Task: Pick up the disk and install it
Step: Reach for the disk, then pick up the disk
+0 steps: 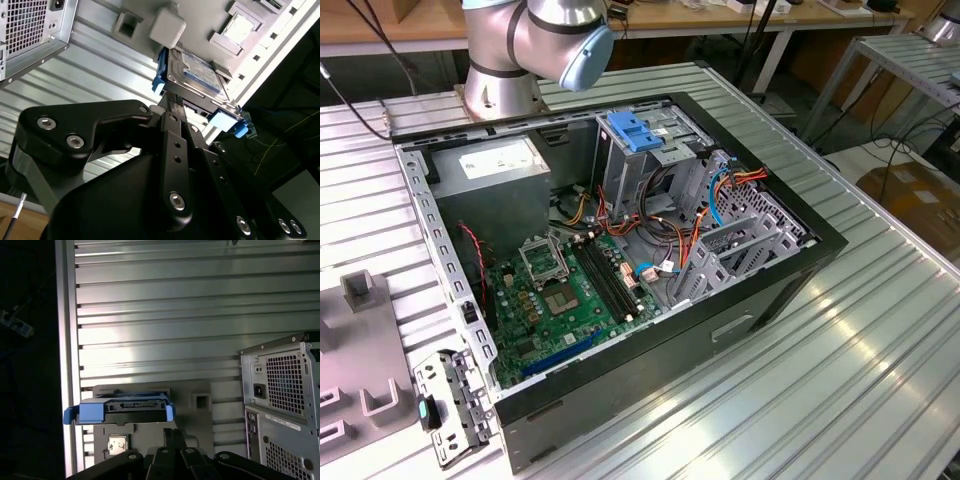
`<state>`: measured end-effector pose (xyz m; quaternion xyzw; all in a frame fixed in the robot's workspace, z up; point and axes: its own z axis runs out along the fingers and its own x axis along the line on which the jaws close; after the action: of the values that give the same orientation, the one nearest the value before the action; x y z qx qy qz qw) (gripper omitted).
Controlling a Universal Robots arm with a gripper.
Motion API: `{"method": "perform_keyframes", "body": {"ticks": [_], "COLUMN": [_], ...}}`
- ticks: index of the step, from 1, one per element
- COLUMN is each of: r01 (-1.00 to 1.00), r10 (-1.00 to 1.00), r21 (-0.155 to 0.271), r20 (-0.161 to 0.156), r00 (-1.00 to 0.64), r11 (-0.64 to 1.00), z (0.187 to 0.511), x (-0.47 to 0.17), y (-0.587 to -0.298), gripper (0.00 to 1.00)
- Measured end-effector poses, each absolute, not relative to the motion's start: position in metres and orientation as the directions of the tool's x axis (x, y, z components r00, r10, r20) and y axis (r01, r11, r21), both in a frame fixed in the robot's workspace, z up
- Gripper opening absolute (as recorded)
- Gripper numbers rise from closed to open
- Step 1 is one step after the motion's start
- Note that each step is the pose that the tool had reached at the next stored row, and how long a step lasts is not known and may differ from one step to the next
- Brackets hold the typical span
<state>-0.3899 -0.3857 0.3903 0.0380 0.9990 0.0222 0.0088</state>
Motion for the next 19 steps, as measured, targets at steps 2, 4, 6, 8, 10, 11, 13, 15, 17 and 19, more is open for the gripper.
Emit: {"method": "perform_keyframes", "body": {"ticks": [2, 4, 6, 8, 10, 11, 13, 15, 17, 19], "r01": [0.077, 0.077, 0.077, 0.077, 0.077, 0.077, 0.074, 0.069, 0.067, 0.067], "r10": [0.076, 0.076, 0.076, 0.076, 0.076, 0.076, 0.073, 0.068, 0.066, 0.067], "r21": [0.042, 0.041, 0.041, 0.04, 0.035, 0.027, 0.013, 0.009, 0.009, 0.009], "r20": [0.022, 0.03, 0.03, 0.03, 0.03, 0.029, 0.028, 0.028, 0.028, 0.028], "r00": [-0.997, -0.997, -0.997, -0.997, -0.997, -0.997, -0.997, -0.997, -0.997, -0.997], "r11": [0.996, 0.996, 0.996, 0.996, 0.996, 0.997, 0.997, 0.998, 0.998, 0.998], "z": [0.39, 0.39, 0.388, 0.386, 0.384, 0.383, 0.38, 0.376, 0.375, 0.375], "x": [-0.393, -0.399, -0.411, -0.421, -0.428, -0.433, -0.443, -0.45, -0.455, -0.456], "y": [-0.385, -0.385, -0.381, -0.377, -0.372, -0.368, -0.366, -0.366, -0.366, -0.366], "gripper": [0.11, 0.11, 0.11, 0.11, 0.11, 0.11, 0.11, 0.11, 0.11, 0.11]}}
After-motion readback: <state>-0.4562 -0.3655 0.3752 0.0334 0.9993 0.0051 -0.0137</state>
